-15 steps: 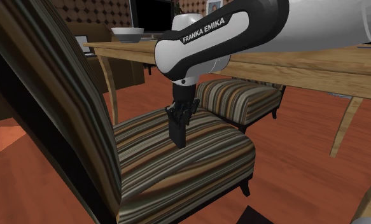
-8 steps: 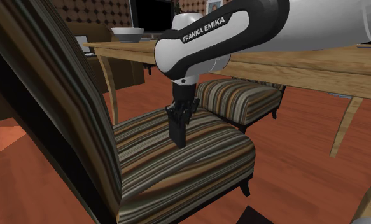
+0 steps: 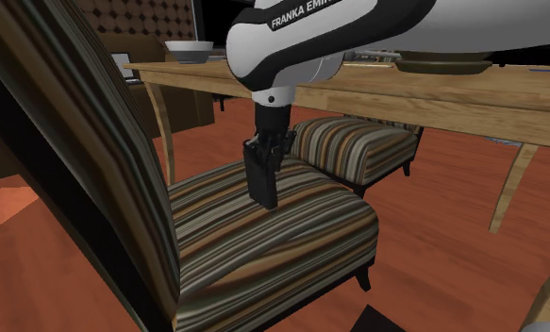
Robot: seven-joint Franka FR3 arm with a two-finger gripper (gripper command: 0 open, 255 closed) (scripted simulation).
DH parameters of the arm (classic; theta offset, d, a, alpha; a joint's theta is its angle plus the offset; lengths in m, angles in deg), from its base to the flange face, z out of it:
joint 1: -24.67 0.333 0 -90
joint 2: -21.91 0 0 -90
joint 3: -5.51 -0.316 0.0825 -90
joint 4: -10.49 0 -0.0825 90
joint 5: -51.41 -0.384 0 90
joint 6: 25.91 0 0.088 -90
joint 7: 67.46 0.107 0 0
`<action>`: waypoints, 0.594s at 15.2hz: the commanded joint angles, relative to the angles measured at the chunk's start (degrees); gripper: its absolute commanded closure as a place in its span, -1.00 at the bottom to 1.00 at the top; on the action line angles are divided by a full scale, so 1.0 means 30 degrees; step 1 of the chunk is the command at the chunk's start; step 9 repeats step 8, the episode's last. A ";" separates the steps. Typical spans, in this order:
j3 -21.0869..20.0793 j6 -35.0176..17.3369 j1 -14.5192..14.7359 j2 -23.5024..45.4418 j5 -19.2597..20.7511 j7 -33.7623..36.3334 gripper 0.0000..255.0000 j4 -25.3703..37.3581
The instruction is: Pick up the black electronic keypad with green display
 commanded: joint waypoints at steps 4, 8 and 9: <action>-0.0016 0.1296 0.0009 -0.0019 -0.0019 -0.0040 1.00 0.1285; -0.0024 0.1849 0.0016 0.0023 -0.0032 -0.0054 1.00 0.1880; -0.0024 0.1849 0.0016 0.0023 -0.0032 -0.0054 1.00 0.1880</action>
